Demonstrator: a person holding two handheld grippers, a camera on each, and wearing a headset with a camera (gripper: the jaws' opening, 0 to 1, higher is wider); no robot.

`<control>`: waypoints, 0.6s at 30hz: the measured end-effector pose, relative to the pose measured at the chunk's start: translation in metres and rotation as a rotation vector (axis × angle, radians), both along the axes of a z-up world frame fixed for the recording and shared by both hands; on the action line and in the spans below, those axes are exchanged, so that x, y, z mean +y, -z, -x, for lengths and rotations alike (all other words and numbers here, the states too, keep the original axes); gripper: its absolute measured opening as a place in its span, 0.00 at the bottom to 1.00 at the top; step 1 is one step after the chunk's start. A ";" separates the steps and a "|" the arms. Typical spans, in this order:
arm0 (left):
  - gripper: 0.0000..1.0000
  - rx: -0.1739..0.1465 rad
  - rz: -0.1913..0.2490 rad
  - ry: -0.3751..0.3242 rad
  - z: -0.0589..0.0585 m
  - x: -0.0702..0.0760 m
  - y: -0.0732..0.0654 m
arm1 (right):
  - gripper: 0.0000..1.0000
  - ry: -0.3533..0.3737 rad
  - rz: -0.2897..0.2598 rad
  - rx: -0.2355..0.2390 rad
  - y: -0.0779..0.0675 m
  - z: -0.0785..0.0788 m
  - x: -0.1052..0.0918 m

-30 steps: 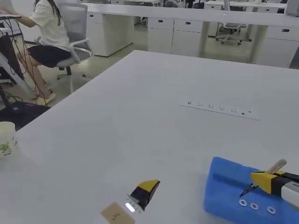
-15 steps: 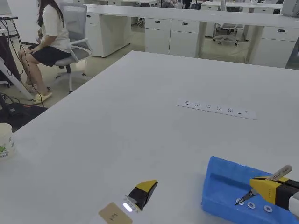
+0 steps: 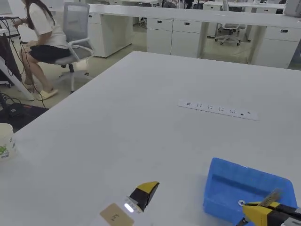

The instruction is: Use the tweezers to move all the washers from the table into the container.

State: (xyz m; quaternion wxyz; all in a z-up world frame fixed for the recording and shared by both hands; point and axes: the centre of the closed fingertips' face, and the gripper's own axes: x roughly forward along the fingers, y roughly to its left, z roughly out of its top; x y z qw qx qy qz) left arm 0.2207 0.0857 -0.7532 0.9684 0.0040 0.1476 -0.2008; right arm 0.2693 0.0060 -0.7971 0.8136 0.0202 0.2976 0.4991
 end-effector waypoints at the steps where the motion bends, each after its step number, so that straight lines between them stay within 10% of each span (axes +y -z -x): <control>1: 0.69 0.000 0.001 0.001 0.000 0.000 0.000 | 0.03 -0.005 0.007 0.006 0.004 0.001 0.000; 18: 0.69 -0.001 0.000 0.000 0.000 0.000 -0.001 | 0.03 -0.045 0.066 0.015 0.023 0.011 0.000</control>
